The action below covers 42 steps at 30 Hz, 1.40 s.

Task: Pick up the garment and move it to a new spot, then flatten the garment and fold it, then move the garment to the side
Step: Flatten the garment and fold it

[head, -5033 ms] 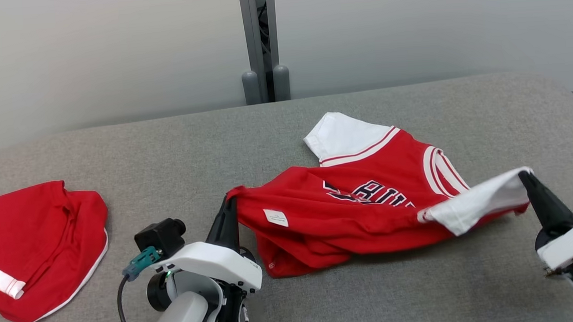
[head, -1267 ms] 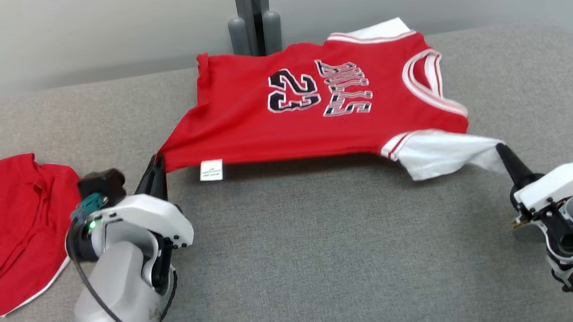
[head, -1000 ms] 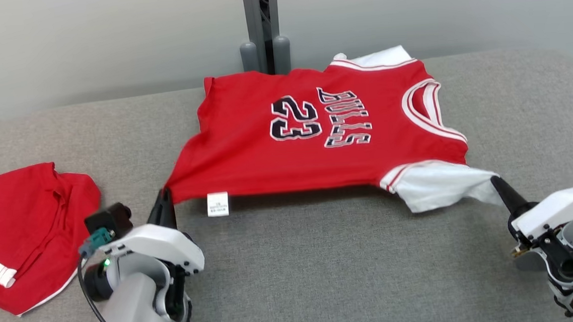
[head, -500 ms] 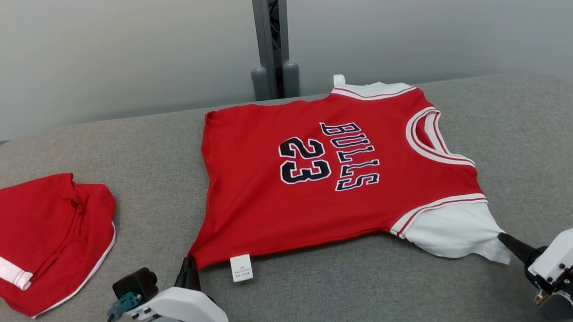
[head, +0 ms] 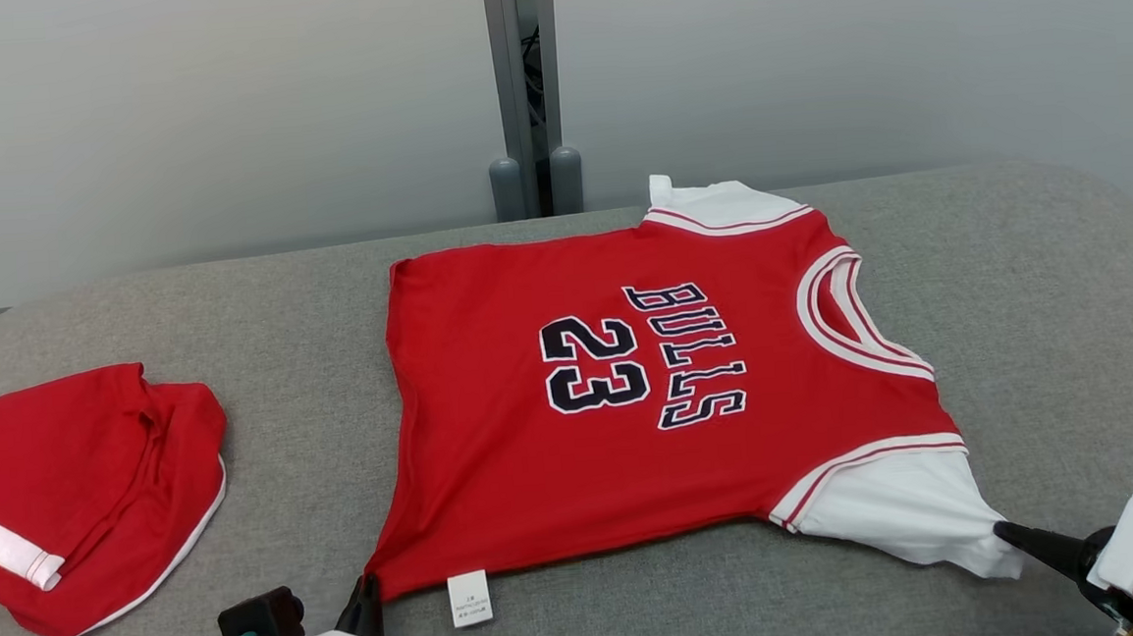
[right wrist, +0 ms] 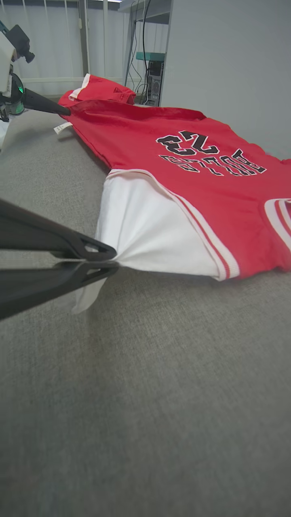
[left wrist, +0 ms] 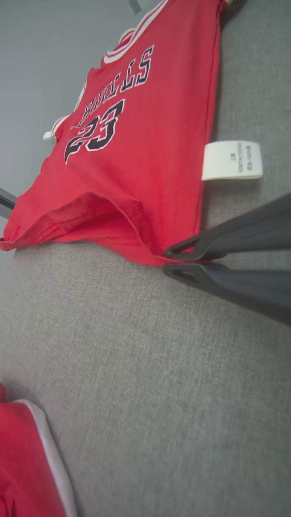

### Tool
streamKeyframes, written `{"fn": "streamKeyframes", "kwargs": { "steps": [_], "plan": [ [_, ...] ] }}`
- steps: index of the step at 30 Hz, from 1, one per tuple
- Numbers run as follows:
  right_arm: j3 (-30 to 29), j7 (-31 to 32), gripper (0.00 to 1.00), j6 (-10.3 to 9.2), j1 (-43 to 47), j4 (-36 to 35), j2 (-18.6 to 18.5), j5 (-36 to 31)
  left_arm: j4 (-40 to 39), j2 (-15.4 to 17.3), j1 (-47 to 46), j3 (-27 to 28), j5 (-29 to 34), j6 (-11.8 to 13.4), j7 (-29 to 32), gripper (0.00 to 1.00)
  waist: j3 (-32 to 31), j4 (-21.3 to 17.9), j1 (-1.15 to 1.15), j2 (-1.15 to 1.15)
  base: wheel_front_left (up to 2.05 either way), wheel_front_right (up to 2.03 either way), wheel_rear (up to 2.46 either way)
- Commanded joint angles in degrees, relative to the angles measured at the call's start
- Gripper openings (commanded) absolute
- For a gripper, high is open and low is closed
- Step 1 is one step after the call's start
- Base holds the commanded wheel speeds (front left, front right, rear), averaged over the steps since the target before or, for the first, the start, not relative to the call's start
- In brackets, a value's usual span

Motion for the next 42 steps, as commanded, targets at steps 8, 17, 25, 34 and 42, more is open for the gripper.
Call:
{"fn": "streamKeyframes", "kwargs": {
  "steps": [8,17,25,34,42],
  "plan": [
    [-0.38,5.15,0.0,0.11,2.67,-2.28,-3.55,2.97,-3.99,4.17,3.22,-0.9,0.31,-0.82,3.44,0.0,-0.73,-0.14,0.0,0.0,0.0,0.0,0.0],
    [1.12,12.09,0.0,0.11,6.3,-6.43,-7.71,6.01,-14.67,8.89,9.59,-2.47,-0.53,0.2,10.51,0.0,-1.06,0.14,0.0,0.0,0.0,0.0,0.0],
    [2.31,14.56,0.0,0.11,10.18,-10.99,-12.25,9.64,-27.41,13.7,17.26,-2.83,-1.45,3.71,16.12,0.0,-1.12,0.39,0.0,0.0,0.0,0.0,0.0],
    [4.67,12.23,0.0,0.11,13.68,-16.34,-16.73,14.43,-38.05,17.41,23.52,-3.5,-2.31,6.53,20.99,0.0,-0.6,0.46,0.0,0.0,0.0,0.0,0.0],
    [5.98,7.83,0.0,0.11,11.69,-19.95,-18.27,17.51,-41.41,16.5,21.14,-2.1,-3.66,7.3,21.35,0.0,0.07,0.54,0.0,0.0,0.0,0.0,0.0]
  ]
}}
